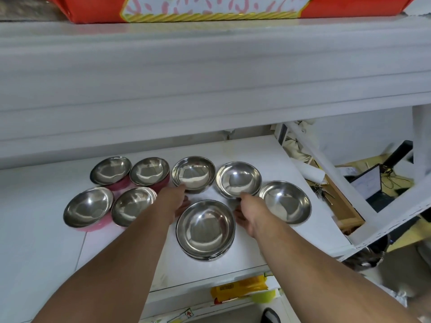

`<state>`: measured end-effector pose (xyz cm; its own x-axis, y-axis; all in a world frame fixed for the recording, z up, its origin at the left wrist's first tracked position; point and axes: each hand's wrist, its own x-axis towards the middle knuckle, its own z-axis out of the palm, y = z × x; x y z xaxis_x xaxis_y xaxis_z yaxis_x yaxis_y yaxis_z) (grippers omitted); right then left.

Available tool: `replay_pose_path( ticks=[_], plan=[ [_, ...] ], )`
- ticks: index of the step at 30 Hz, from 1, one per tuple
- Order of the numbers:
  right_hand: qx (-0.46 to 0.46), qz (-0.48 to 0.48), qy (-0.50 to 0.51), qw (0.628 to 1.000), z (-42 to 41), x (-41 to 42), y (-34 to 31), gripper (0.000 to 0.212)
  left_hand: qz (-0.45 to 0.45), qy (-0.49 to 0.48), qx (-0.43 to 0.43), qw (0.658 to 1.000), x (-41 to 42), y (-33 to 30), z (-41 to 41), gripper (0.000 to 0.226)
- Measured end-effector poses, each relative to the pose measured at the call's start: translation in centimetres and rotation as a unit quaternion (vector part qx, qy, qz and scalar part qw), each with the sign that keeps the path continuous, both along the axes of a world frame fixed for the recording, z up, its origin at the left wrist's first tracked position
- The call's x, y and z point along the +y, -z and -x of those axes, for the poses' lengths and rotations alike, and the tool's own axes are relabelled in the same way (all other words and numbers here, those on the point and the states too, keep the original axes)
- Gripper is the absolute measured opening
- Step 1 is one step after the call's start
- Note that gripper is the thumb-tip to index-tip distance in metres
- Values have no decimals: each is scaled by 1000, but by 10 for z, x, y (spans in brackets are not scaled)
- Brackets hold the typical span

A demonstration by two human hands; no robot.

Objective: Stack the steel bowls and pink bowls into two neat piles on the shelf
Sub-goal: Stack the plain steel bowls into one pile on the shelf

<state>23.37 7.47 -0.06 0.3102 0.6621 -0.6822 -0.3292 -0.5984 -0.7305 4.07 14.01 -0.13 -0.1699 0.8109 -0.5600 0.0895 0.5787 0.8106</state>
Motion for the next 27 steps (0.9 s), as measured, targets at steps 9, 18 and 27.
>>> replay_pose_path(
  ticks=[9,18,27],
  plan=[
    [2,-13,47,999,5,14,5,18,-4,-6,-16,1000,10,9,-2,33],
    [17,-15,64,998,11,17,4,21,-16,-28,-56,998,13,12,-4,31],
    [19,-48,79,996,10,12,-14,20,-54,-41,-88,994,8,-1,1,33]
  ],
)
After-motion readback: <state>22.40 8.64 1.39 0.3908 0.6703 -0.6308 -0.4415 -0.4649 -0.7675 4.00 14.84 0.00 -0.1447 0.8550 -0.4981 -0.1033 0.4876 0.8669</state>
